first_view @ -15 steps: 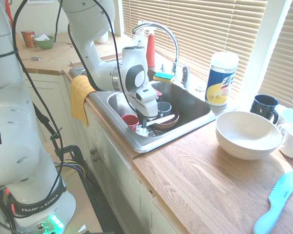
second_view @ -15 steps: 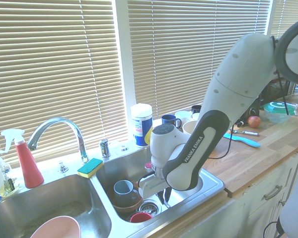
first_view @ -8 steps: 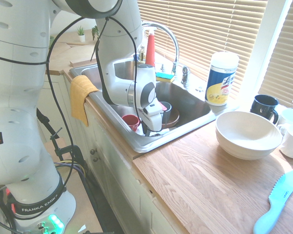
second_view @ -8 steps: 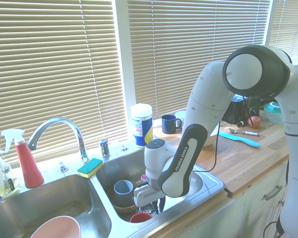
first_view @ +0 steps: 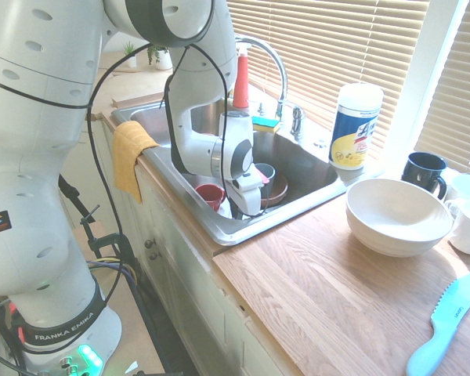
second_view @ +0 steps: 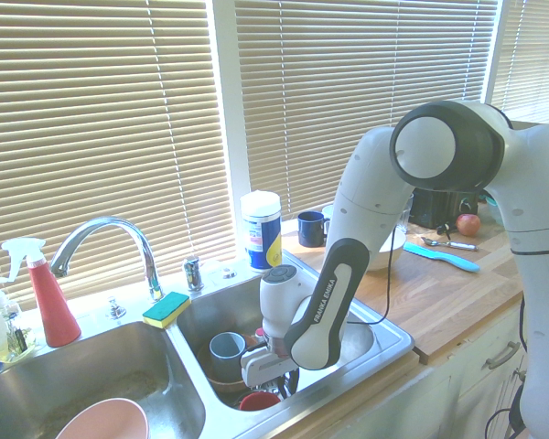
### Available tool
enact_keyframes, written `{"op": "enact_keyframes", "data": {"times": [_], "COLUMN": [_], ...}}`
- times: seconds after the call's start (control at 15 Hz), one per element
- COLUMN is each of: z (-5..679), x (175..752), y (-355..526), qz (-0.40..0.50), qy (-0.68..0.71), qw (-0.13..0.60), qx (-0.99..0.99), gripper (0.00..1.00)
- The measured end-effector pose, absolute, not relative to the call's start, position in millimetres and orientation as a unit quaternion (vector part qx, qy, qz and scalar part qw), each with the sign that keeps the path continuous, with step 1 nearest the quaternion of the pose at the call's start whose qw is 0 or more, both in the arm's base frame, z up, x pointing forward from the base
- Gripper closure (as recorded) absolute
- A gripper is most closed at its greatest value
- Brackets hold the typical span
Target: Put the knife into the sink
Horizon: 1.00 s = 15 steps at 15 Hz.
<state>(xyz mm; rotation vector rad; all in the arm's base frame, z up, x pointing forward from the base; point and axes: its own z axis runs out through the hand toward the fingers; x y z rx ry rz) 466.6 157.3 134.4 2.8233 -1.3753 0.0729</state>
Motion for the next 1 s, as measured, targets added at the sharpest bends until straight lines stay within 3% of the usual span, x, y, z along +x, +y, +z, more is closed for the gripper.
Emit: {"op": "enact_keyframes", "data": {"times": [0.6,1.0], "z": [148,267], "x": [465,458], "y": [166,153], "qz": [0.033,0.082], "qy": [-0.442,-0.426], "qw": [-0.005,-0.008], "qx": [0.896,0.901], "gripper": [0.0,0.0]}}
